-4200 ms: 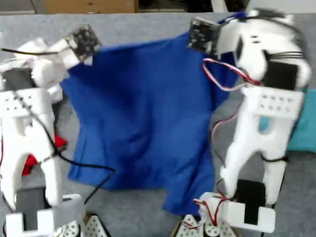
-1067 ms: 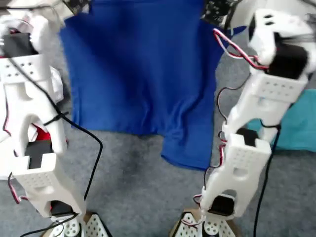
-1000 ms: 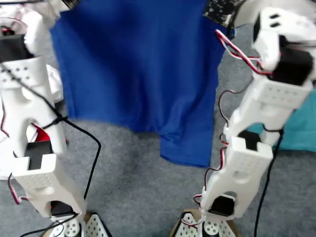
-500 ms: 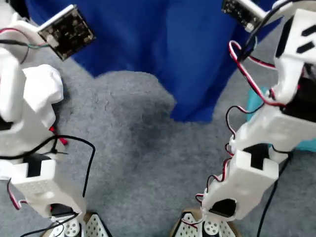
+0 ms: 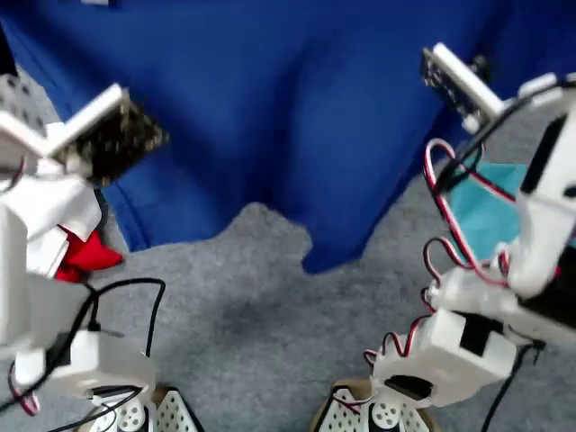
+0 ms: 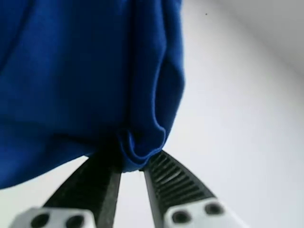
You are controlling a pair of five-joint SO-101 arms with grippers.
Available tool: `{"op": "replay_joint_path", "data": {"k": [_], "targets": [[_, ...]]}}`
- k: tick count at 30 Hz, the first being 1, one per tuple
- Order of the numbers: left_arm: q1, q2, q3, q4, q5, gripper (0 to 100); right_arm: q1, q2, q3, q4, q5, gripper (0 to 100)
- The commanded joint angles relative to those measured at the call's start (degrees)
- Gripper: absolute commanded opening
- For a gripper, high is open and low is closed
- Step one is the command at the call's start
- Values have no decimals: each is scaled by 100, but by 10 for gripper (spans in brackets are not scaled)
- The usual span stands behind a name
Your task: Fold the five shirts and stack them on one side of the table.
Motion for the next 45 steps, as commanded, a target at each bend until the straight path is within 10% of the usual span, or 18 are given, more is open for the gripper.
{"op": "replay_joint_path", "data": {"k": [1, 9, 18, 23, 34, 45], "targets": [[-290, -295, 44, 360, -44, 18, 391, -224, 31, 290, 79, 2], [-308, -505, 396, 431, -53, 18, -75, -752, 277, 1960, 360, 2], [-299, -505, 3587, 431, -782, 18, -1226, -84, 1490, 3068, 413, 2], [-185, -356, 5987, -193, -1266, 18, -1727, 884, 2281, 2549, 360, 2], [-167, 804, 8501, -5424, -1099, 18, -1974, 3380, 2000, -1547, 202, 2], [-53, -462, 8325, -5011, 185, 18, -1288, 3266, 22, -642, 158, 2]]}}
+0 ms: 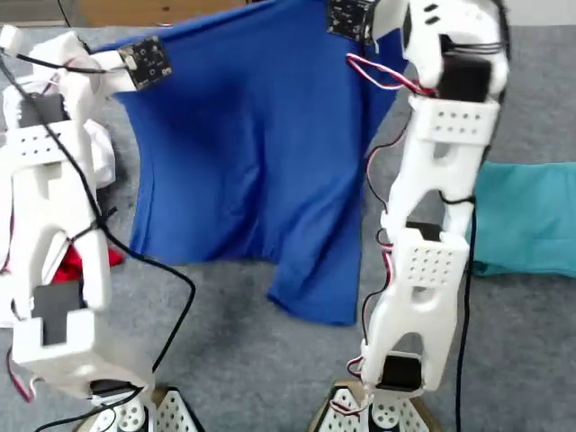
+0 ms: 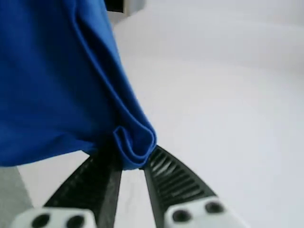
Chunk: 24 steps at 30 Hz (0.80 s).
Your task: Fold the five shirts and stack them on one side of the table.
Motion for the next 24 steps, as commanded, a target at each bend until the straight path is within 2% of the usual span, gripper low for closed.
{"op": "replay_joint_path", "data": {"k": [1, 4, 8, 12, 18, 24], "targets": [[62, -980, -158, 475, 853, 18, 901, -664, -453, 343, -141, 2], [105, -1798, -105, 1029, 1670, 18, 1332, -1297, -453, 765, -756, 2], [141, -2642, -97, 1741, 2435, 18, 1807, -2088, -444, 1178, -818, 2], [141, -3292, -97, 2198, 2831, 18, 2273, -2774, -444, 1257, -818, 2], [141, -4171, -97, 3130, 2787, 18, 2862, -3837, -400, 1257, -809, 2], [158, -5042, -88, 3736, 2040, 18, 3116, -4409, -382, 1266, -563, 2]]}}
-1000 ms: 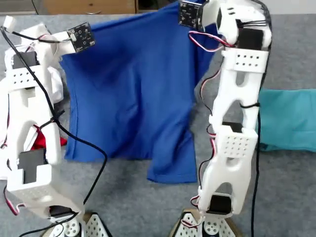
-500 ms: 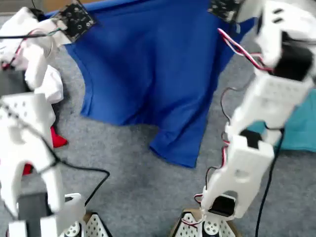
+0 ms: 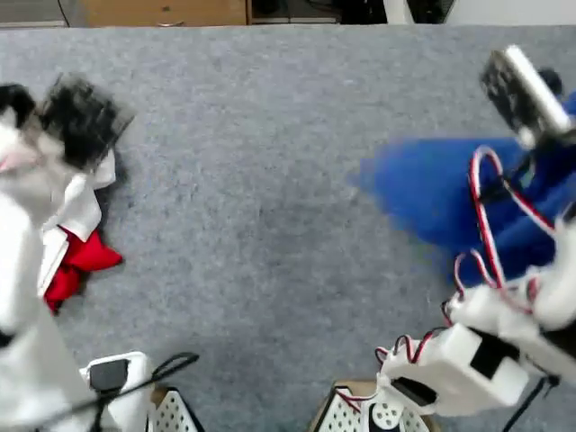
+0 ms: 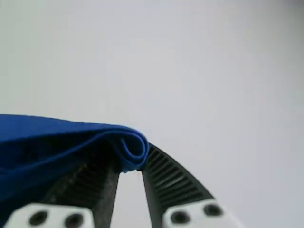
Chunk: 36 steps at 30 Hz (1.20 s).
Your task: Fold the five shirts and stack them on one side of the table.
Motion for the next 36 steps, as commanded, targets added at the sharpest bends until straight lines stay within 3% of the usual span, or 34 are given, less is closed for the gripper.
{"op": "replay_joint_path", "data": {"k": [1, 5, 9, 12, 19, 22, 26, 30, 36], "targets": [[-18, -418, -53, 158, -264, 18, 101, -286, -57, 35, 176, 2], [158, -541, 193, 114, -404, 18, -418, -303, 251, 677, 202, 2], [273, -497, 229, 123, -62, 18, -1499, -286, 673, 1143, 202, 2], [167, -532, 378, 141, 149, 18, -2475, -277, 1358, 835, 176, 2], [-1785, -558, 932, 123, 176, 18, -4716, -136, 2281, -1908, 273, 2], [-2523, -558, 1178, 123, 176, 18, -5534, -163, 2273, -2163, 747, 2], [-2971, -558, 1266, 149, 176, 18, -5235, -215, 2325, -1714, 826, 2], [-2971, -558, 1415, 141, 176, 18, -4541, -189, 2554, -185, 730, 2], [-2022, -523, 1705, 114, 730, 19, -3354, 40, 3864, 1785, 149, 2]]}}
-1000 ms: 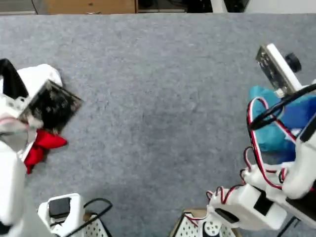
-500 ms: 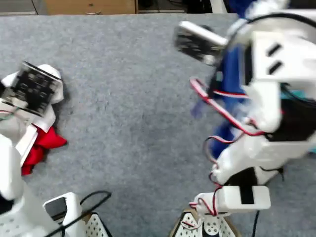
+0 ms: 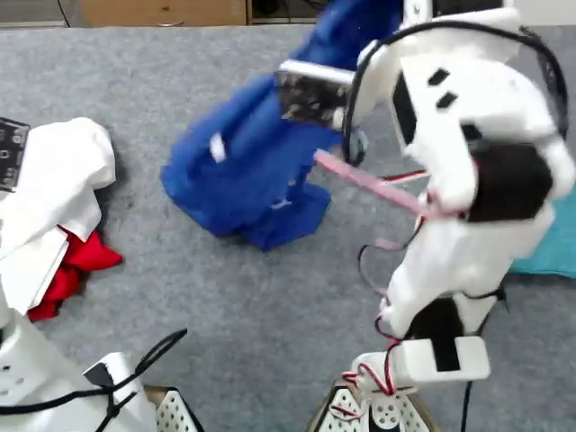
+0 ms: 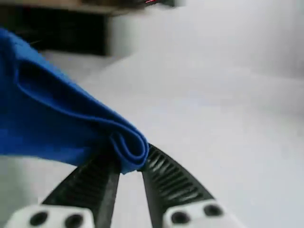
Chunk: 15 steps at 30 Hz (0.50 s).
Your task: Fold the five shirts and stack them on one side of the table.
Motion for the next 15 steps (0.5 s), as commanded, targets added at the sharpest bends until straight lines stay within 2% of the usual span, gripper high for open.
{"op": "replay_joint_path", "data": {"k": [1, 4, 8, 15], "targets": [[712, -4, 229, 0, 387, 19, 716, 110, 822, 774, -281, 2], [1521, 13, 809, -246, 703, 19, 1165, 268, 1596, 800, -448, 2], [2330, 13, 2101, -1380, 818, 19, 1640, 382, 2457, 809, -747, 2], [4097, 171, 3341, -2233, 818, 21, 1780, 347, 3240, 835, -1380, 2]]}}
